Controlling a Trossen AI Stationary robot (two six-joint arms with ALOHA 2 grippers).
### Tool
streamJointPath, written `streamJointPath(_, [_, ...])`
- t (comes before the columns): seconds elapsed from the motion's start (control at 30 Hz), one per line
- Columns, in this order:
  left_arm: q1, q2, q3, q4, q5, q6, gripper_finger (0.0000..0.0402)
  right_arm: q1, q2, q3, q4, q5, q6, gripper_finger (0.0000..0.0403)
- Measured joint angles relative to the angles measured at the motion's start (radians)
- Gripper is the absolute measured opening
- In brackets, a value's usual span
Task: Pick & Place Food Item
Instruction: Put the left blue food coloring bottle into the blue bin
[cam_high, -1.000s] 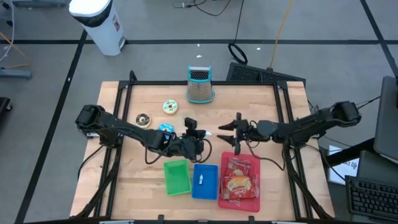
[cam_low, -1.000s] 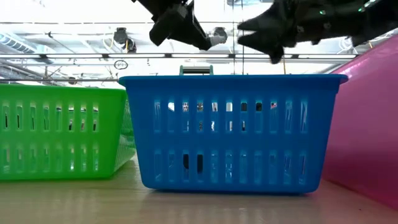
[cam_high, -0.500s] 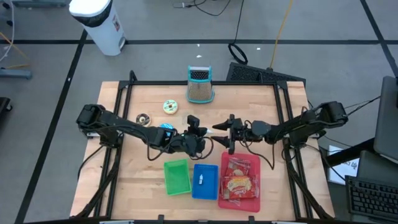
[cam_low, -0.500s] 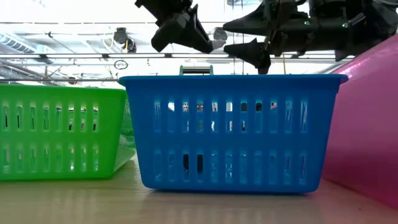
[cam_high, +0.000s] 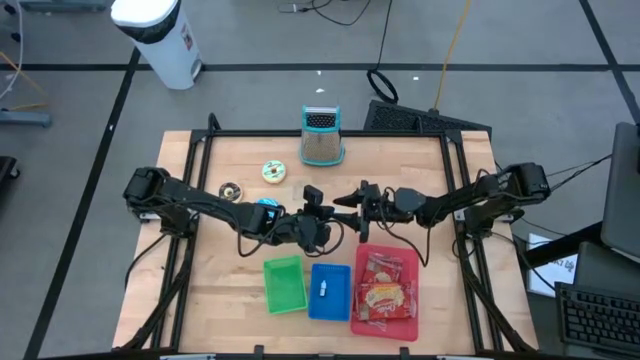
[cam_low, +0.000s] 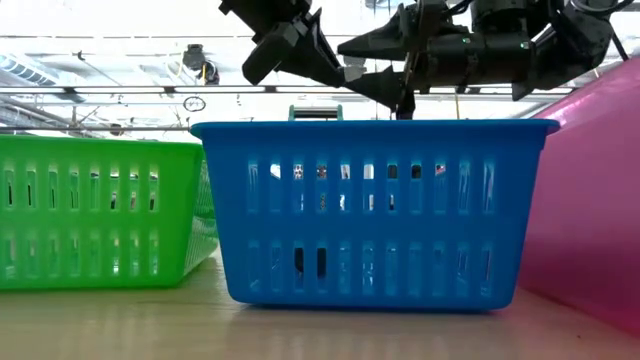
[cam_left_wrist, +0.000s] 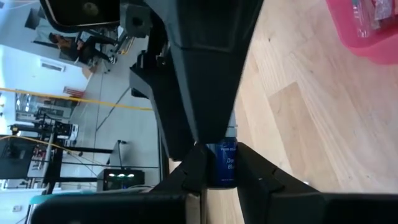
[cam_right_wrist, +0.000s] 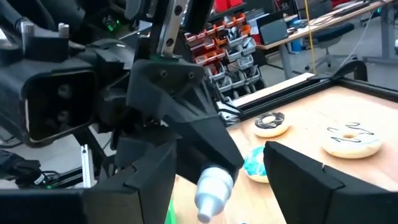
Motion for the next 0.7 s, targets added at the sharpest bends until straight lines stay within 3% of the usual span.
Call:
streamJointPath(0.2, [0.009,0.000,0.000,0.004,0.005,0.007,0.0049,0.000,0.000,0.000,-0.010,-0.051,0.004,0.0198])
streamJointPath(0.43, [0.013,0.000,0.000,0.036,0.071,0.008,0.0055,0.001,0.000,0.000,-0.034,-0.053,0.004,0.0178])
streamJointPath(0.7, [0.013,0.000,0.000,0.046,0.078,0.008,0.0056,0.001,-0.002,0.001,-0.050,-0.055,0.003,0.0152])
